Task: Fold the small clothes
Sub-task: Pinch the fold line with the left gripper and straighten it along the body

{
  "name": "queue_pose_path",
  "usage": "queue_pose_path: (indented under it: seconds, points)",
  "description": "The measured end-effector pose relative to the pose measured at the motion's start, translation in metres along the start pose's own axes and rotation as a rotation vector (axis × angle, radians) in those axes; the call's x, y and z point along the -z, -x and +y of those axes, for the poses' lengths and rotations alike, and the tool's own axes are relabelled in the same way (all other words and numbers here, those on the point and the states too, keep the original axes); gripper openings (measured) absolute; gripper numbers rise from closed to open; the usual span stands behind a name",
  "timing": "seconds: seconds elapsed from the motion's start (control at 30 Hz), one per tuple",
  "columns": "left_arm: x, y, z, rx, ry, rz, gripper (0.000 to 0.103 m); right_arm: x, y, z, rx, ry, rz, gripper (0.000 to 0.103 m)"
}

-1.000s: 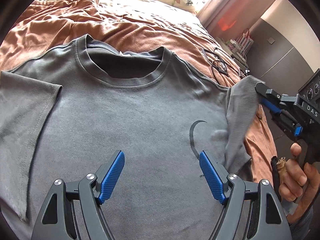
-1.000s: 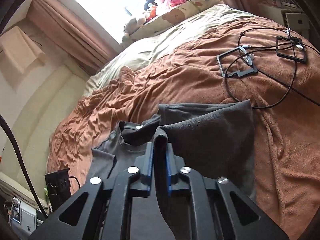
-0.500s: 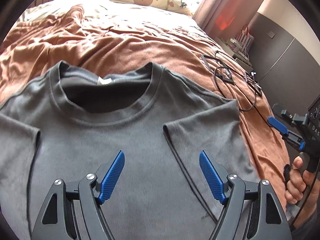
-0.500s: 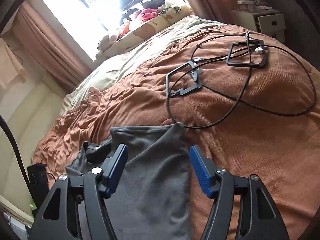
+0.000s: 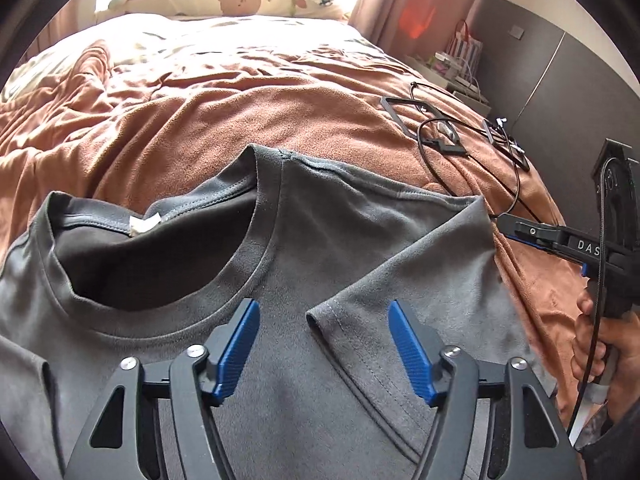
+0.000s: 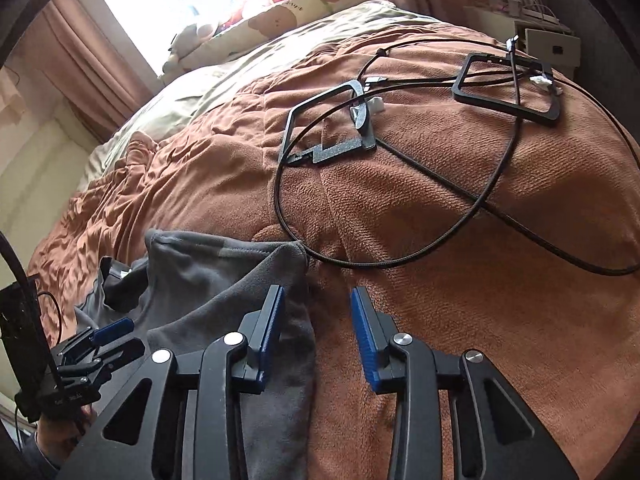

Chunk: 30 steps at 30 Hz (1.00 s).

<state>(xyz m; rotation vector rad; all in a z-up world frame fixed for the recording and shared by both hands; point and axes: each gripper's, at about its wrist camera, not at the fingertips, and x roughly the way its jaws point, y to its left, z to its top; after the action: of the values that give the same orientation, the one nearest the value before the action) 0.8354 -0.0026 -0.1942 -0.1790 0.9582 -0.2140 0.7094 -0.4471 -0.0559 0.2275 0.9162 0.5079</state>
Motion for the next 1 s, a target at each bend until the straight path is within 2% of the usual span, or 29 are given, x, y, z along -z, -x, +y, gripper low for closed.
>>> queue_pose_path:
  seconds: [0.07, 0.1, 0.17, 0.23, 0.27, 0.37, 0.53, 0.63, 0.8, 0.9, 1.0]
  points:
    - [0.000, -0.005, 0.002, 0.010, 0.003, 0.018, 0.062, -0.002, -0.007, 0.002, 0.009, 0.004, 0.003, 0.032]
    - [0.001, -0.008, 0.003, 0.019, 0.007, 0.022, 0.057, -0.003, -0.010, 0.003, 0.013, 0.003, 0.003, 0.032]
    - [0.003, -0.011, 0.004, 0.059, 0.017, 0.026, 0.054, -0.005, -0.014, 0.003, 0.015, 0.004, 0.001, 0.032]
    - [0.006, -0.016, -0.001, 0.050, -0.011, 0.044, 0.039, -0.005, -0.019, 0.004, 0.017, 0.011, 0.005, 0.032]
    - [0.007, -0.019, -0.003, 0.032, -0.025, 0.058, 0.022, -0.006, -0.022, 0.005, 0.024, 0.011, 0.009, 0.032]
    - [0.009, -0.016, -0.002, -0.009, -0.007, 0.047, 0.003, -0.005, -0.032, 0.006, 0.053, 0.013, 0.035, 0.028]
    - [0.013, 0.000, 0.003, -0.017, -0.011, 0.014, 0.003, -0.009, -0.037, 0.010, 0.073, 0.016, 0.034, 0.028]
    - [0.013, 0.002, 0.010, -0.017, 0.001, 0.019, 0.003, -0.012, -0.037, 0.012, 0.111, 0.018, 0.018, 0.028]
    - [0.016, -0.005, 0.011, -0.035, -0.008, 0.042, 0.003, -0.014, -0.038, 0.014, 0.119, -0.002, 0.025, 0.028]
    - [0.018, -0.008, 0.013, -0.024, 0.004, 0.049, 0.003, -0.015, -0.030, 0.011, 0.076, -0.035, 0.031, 0.028]
    - [0.017, -0.008, 0.021, 0.025, 0.052, 0.069, 0.003, -0.011, -0.017, 0.007, 0.020, -0.050, 0.052, 0.028]
